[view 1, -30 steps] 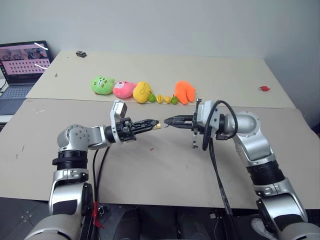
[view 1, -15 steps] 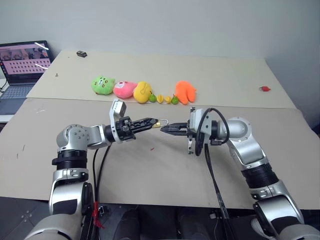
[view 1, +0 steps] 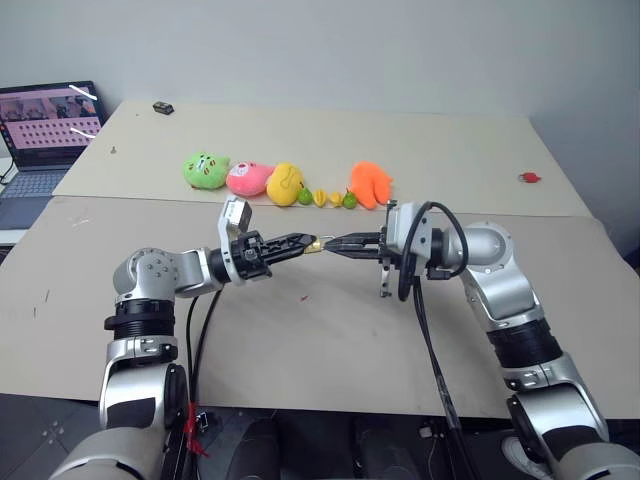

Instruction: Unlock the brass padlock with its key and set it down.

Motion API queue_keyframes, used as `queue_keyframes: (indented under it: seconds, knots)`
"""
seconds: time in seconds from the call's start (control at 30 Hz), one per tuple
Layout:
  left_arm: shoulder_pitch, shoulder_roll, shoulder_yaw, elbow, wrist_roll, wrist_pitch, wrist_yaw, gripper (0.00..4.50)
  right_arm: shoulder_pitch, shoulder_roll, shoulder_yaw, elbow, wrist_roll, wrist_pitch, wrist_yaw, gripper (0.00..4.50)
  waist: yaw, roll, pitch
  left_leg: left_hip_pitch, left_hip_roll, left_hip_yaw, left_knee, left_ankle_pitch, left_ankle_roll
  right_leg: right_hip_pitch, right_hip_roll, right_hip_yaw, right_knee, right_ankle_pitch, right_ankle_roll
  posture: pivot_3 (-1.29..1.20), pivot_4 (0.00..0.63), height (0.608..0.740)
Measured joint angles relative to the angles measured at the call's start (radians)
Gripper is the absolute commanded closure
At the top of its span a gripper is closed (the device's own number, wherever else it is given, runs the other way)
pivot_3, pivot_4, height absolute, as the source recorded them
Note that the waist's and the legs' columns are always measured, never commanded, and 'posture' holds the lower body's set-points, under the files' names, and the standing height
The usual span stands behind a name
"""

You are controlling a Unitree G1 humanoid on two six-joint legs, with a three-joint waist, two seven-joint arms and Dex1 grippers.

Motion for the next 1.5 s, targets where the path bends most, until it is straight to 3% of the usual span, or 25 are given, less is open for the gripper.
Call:
queue_keyframes:
  seconds: [0.53, 0.8, 1.13, 1.5]
  knots:
    - [0.000, 0.000, 0.001, 0.007, 0.010, -0.001, 0.036, 4.50, -0.016, 0.020, 0.017, 0.110, -0.076, -0.129, -0.005, 4.47, -0.001, 0.000, 0.000, 0.000, 0.000, 0.000, 0.000, 0.000, 0.000, 0.000, 0.000, 0.000, 0.000, 0.000, 0.000, 0.00, 0.150, 0.722]
    - [0.006, -0.002, -0.001, 0.007, 0.010, 0.004, 0.046, 4.50, -0.019, -0.014, 0.019, 0.121, -0.060, -0.104, 0.037, 4.47, 0.000, 0.000, 0.000, 0.000, 0.000, 0.000, 0.000, 0.000, 0.000, 0.000, 0.000, 0.000, 0.000, 0.000, 0.000, 0.00, 0.150, 0.722]
    - [0.007, -0.007, 0.012, 0.000, -0.007, 0.003, 0.032, 4.50, -0.175, -0.038, -0.065, 0.432, -0.062, -0.123, -0.017, 4.47, -0.002, 0.000, 0.000, 0.000, 0.000, 0.000, -0.001, 0.000, 0.000, 0.000, 0.000, 0.000, -0.001, 0.003, -0.005, 0.00, 0.150, 0.722]
    - [0.007, -0.007, 0.012, 0.000, -0.007, 0.005, 0.031, 4.50, -0.135, 0.002, -0.050, 0.402, -0.050, -0.151, 0.047, 4.47, -0.002, 0.000, 0.000, 0.000, 0.000, 0.000, -0.001, 0.000, 0.000, 0.000, 0.000, 0.000, 0.000, 0.003, -0.005, 0.00, 0.150, 0.722]
